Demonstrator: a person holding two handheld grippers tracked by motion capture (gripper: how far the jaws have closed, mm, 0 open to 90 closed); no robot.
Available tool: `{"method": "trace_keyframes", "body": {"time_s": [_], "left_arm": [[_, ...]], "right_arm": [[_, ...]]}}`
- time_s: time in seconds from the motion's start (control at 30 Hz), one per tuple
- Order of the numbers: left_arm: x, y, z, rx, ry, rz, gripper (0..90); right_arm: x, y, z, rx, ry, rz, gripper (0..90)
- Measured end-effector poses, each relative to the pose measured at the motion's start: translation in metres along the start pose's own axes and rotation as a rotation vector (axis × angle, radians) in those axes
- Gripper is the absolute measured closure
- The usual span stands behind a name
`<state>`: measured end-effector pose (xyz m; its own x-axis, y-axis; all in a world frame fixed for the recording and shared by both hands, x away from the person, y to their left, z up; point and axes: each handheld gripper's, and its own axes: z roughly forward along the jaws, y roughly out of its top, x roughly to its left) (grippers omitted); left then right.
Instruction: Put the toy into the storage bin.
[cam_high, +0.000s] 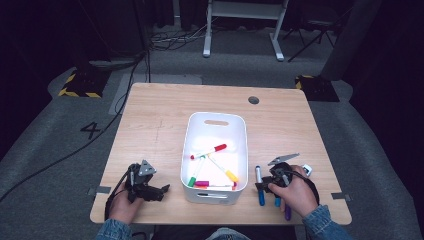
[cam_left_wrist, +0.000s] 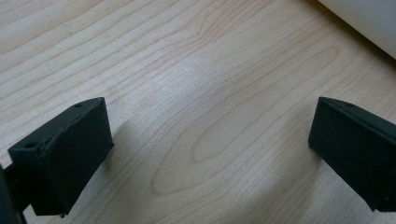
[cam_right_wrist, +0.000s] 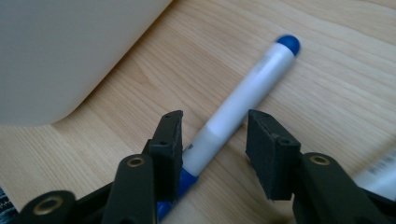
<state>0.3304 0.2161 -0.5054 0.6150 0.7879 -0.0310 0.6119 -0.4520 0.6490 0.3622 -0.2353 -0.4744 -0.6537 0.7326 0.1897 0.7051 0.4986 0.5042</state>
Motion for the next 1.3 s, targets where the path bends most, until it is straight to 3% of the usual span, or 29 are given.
{"method": "trace_keyframes", "body": {"time_s": [0.1,0.23,0.3,0.5,0.77,1.3], "left_arm": [[0.0,0.0,0.0,0.0,0.0,0.0,0.0],[0.0,0.0,0.0,0.0,0.0,0.0,0.0],[0.0,0.0,0.0,0.0,0.0,0.0,0.0],[0.0,0.0,0.0,0.0,0.0,0.0,0.0],[0.0,0.0,0.0,0.0,0.0,0.0,0.0],[0.0,0.0,0.0,0.0,0.0,-0.001,0.0]], "right_arm": [[0.003,0.003,0.004,-0.002,-0.007,-0.021,63.2],[0.009,0.01,0.007,0.025,-0.047,-0.082,75.2],[0.01,0.011,0.008,0.028,-0.055,-0.084,77.1],[0.007,0.011,0.008,0.014,-0.038,-0.047,77.3],[0.005,0.018,-0.01,-0.027,-0.022,-0.011,77.3],[0.008,0.029,-0.054,-0.13,0.004,-0.014,77.3]]}}
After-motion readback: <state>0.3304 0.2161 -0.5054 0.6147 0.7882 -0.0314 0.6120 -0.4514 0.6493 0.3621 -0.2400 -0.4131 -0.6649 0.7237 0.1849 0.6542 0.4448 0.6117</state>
